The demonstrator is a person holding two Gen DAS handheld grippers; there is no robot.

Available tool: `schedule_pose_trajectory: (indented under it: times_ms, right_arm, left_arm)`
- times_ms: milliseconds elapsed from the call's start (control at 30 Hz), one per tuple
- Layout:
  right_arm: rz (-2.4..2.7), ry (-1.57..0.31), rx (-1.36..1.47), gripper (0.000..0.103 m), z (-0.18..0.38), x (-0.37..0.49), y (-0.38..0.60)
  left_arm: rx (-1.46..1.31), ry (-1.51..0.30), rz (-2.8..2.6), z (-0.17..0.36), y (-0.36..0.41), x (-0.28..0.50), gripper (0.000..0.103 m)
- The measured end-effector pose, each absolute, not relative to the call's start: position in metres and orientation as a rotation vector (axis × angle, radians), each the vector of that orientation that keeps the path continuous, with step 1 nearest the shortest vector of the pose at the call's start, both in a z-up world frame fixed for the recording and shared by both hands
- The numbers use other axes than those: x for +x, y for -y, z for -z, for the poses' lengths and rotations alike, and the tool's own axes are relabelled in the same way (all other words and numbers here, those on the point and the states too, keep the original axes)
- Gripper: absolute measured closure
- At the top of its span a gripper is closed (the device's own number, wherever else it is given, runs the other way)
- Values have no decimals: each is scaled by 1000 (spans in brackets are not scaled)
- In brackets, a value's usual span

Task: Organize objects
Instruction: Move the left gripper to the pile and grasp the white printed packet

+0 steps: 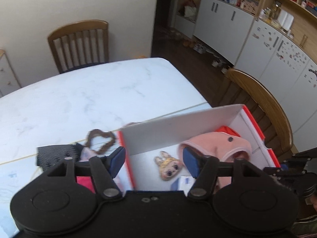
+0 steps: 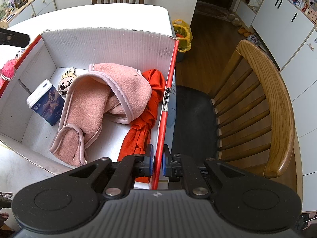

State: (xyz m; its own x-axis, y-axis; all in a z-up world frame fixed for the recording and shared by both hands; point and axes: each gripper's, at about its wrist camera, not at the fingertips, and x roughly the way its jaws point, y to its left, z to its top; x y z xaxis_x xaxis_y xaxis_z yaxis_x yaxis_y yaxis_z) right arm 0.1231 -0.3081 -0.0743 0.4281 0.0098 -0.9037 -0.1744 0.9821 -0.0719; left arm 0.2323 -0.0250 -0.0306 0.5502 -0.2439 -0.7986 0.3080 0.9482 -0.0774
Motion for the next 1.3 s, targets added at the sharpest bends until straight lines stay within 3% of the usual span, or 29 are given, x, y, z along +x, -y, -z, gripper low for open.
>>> schedule_pose_trajectory:
  times_ms: [333,533,867,1167,1300]
  right_arm:
    - [-115,-1125,-164,95,74,123,308]
    - [-114,-1127,-165,95,75,123,309]
    - [-114,-1127,-166,95,75,123,308]
    - [-114,-1127,-167,95,75,123,308]
    - [-113,-1127,-168,95,75,123,308]
  left_arm:
    - [46,-928,186,30,-28,229,30]
    - [29,-935,129,39,-46,236,7]
    - [-89,-1035,80,73,-66,281,5]
    - [-89,-1082,79,89,-67,301,31]
    - [-93,-1078,109,90,-64,301,52]
